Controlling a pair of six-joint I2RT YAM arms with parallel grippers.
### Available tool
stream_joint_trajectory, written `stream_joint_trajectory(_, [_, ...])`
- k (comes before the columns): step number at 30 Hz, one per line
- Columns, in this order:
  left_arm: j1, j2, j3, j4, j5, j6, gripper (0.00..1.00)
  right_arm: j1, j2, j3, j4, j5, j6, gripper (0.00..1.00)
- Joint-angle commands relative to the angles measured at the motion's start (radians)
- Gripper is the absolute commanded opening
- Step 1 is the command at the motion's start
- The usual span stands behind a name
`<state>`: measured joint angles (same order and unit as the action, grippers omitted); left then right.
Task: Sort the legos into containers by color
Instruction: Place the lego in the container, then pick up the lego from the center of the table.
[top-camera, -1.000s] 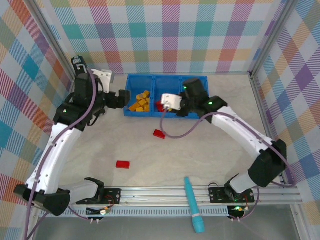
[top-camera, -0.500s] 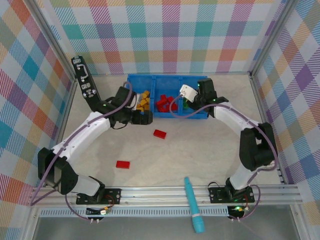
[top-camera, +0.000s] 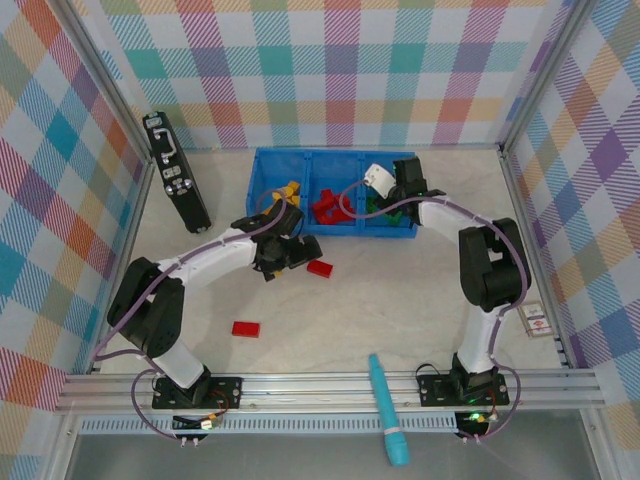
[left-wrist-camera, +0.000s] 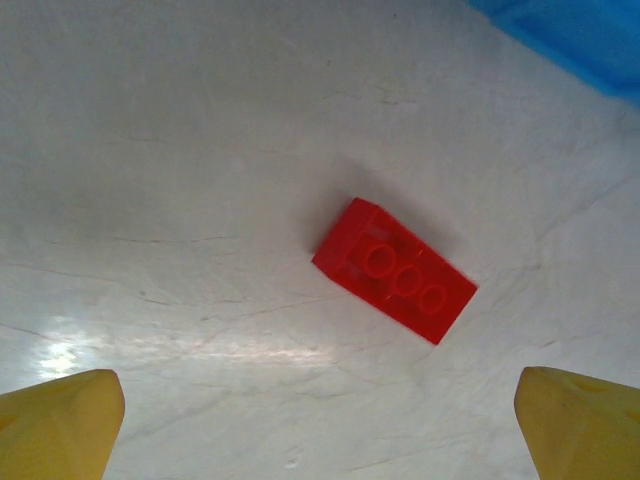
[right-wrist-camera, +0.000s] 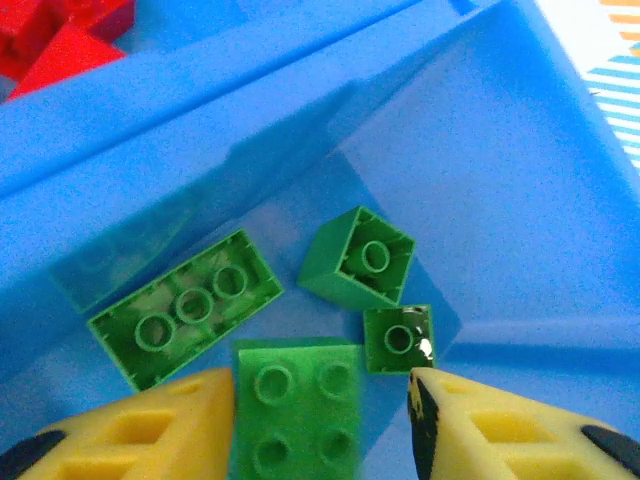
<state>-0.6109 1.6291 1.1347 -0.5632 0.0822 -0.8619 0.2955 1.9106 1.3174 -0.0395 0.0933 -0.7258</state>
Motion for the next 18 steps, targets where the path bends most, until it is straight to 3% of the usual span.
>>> stream_joint_trajectory(1, [-0.037, 0.012, -0.007, 0.062, -0.039, -0.232, 1.00, -0.009, 0.026, 0.052, 0.055, -0.022, 0.010, 0.57])
stream_joint_trajectory(5, [-0.072, 0.049, -0.012, 0.071, -0.056, -0.372, 0.98, -0.018, 0.042, 0.077, 0.050, -0.027, -0.003, 0.64])
stream_joint_trajectory(11, [-0.116, 0.109, -0.013, 0.105, -0.062, -0.523, 0.95, -0.027, 0.016, 0.078, 0.065, -0.057, 0.000, 0.65])
stream_joint_trajectory(18, [-0.127, 0.143, 0.013, 0.113, -0.128, -0.581, 0.90, -0.027, -0.052, 0.072, 0.055, -0.098, 0.013, 0.65])
